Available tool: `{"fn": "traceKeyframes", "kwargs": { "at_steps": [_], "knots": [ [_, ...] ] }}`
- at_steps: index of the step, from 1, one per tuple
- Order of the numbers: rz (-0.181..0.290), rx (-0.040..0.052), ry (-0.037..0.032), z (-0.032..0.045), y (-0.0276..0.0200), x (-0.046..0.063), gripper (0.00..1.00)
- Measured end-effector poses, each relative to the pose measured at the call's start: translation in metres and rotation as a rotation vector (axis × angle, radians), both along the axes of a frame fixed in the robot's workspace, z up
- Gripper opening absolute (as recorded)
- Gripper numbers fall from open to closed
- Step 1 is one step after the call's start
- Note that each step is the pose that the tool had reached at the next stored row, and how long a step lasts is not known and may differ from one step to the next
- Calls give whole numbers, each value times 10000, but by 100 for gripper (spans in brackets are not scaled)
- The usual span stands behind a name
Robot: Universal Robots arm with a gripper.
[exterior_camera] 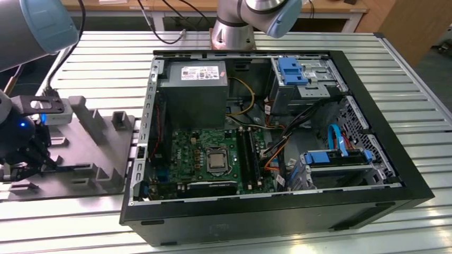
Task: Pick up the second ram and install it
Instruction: 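Pick up the second ram and move it above second insertion slot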
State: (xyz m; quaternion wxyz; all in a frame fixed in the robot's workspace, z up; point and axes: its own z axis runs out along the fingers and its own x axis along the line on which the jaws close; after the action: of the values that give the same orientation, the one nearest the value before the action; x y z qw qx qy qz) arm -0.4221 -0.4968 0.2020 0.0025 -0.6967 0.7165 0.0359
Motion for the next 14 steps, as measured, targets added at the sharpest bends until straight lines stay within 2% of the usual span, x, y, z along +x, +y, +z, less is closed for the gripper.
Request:
{"fn": "traceKeyframes", "kwargs": {
  "at_steps": [9,14],
  "knots": [
    [-360,0,-1,0,0,0,11],
    [52,1,-1,-1,0,0,11]
  ]
}}
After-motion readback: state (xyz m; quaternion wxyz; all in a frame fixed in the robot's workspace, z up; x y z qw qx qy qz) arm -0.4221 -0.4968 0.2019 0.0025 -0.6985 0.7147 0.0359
